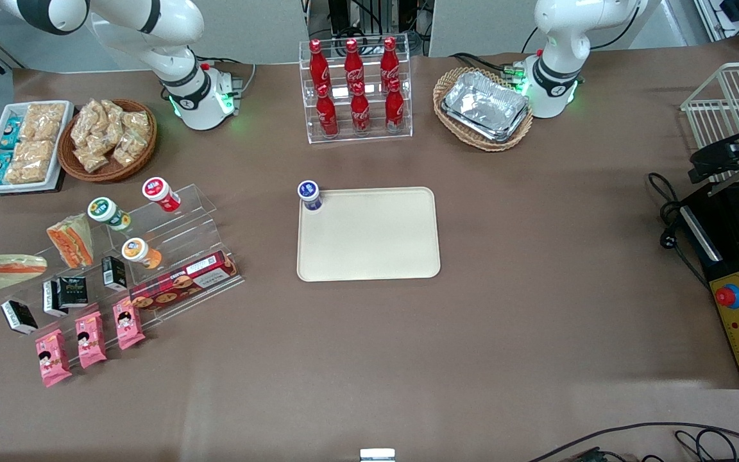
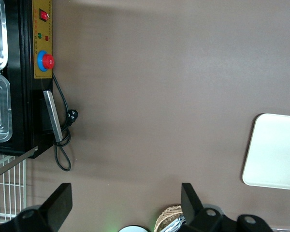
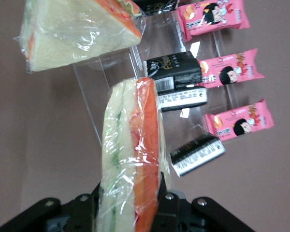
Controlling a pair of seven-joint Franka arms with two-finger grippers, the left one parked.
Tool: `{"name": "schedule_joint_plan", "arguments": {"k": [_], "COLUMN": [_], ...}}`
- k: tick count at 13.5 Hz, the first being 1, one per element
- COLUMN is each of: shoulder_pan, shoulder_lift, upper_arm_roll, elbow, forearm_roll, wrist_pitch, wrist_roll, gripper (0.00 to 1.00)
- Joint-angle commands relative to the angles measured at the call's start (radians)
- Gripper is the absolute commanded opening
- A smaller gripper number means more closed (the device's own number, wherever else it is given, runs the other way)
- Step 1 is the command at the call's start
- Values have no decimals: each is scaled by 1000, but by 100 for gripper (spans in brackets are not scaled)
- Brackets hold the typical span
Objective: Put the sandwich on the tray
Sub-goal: 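Lower the right gripper and grasp the wrapped triangular sandwich, then lift the sandwich and carry it toward the cream tray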
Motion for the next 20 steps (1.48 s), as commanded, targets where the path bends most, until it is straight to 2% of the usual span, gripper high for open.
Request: {"name": "schedule_joint_plan", "arguments": {"k": [1,5,9,14,18,20], "shoulder_pan": [-24,-7,-5,157,159,171], "shoulder_lift": [-2,-40,-146,-189,-198,-196], "upper_arm_roll": [-24,5,179,253,518,617], "elbow": [138,177,177,175,175,175], "forearm_roll": [44,62,44,38,-11,-13], "wrist_pitch": [-173,-311,-446,-518,-506,-495], "wrist_roll": [70,375,754,1111,1467,1599], "gripper": [9,9,9,9,9,9]}}
